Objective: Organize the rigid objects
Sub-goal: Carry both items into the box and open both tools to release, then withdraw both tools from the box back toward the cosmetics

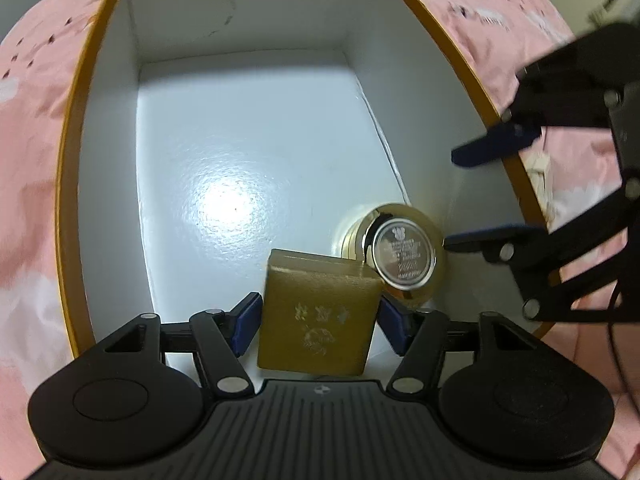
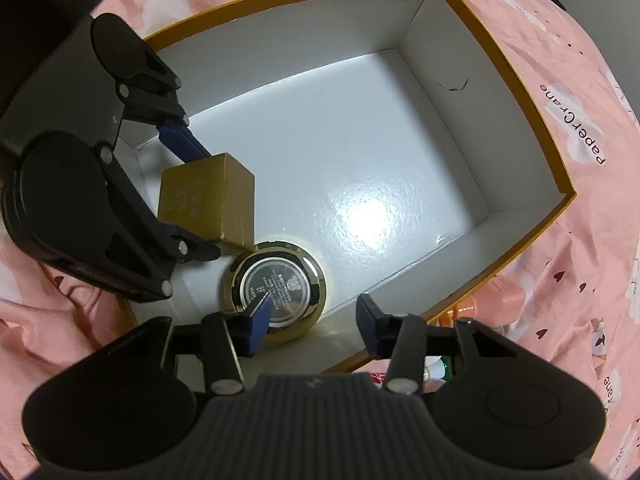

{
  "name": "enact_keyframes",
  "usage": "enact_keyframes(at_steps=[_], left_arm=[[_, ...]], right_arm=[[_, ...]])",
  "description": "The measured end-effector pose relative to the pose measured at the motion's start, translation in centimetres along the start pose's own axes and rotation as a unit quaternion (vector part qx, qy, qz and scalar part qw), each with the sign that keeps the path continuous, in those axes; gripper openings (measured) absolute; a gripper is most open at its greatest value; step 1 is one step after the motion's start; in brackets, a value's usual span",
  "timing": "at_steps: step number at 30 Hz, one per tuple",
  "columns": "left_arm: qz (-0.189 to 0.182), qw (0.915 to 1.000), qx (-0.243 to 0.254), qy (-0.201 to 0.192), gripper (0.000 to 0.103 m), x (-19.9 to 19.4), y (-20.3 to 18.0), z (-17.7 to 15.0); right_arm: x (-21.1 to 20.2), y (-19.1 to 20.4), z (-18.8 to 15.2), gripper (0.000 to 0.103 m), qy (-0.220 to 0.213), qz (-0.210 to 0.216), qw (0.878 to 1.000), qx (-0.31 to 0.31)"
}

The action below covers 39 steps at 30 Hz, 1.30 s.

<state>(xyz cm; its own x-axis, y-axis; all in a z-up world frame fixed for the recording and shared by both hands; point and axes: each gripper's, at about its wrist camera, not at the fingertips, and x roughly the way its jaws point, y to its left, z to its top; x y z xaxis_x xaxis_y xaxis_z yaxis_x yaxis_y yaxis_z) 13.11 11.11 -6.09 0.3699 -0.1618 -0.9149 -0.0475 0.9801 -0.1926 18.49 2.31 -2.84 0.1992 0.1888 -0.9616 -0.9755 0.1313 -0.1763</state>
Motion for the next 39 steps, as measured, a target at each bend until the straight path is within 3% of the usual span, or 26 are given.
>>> enact_keyframes(at_steps=[2,8,17,20,29,34,39], left_arm=[[-0.007,0.9999,-0.01,-0.006,0.082,-0.1,-0.1,-0.3],[0.026,0.9995,-0.001,-0.021,0.084,0.0,-1.1,-1.0],[0.067,0.9948,0.003,-0.077,0.085,-1.8,-2.2,-2.1],[0.085,0.9913,0.017,-0.099,0.085,-3.2,-2.8,-2.3],[0.129,0.9765,0.068,-0.159,0.085,-5.3,-5.2,-2.8],[0.112,0.9712,0.083,-0.194,0.085,-6.4,-6.6,-2.8],[0.117,0.9499,0.129,-0.259,0.085,-7.1,-8.9,-3.2]], right_arm=[[0.1,0.0,-0.2,0.046,-0.004,0.001,1.0,0.008],[-0.5,0.2,-0.3,0.047,-0.006,0.001,1.0,0.019],[-2.1,0.7,-0.2,0.059,-0.015,-0.018,1.0,0.019],[-3.0,0.9,-0.5,0.064,-0.023,-0.023,0.999,0.021],[-4.7,0.5,-1.9,0.065,-0.042,-0.047,0.997,0.054],[-6.4,-0.8,-4.8,0.065,-0.086,-0.062,0.984,0.14],[-8.2,-2.1,-8.8,0.065,-0.15,-0.083,0.953,0.25]])
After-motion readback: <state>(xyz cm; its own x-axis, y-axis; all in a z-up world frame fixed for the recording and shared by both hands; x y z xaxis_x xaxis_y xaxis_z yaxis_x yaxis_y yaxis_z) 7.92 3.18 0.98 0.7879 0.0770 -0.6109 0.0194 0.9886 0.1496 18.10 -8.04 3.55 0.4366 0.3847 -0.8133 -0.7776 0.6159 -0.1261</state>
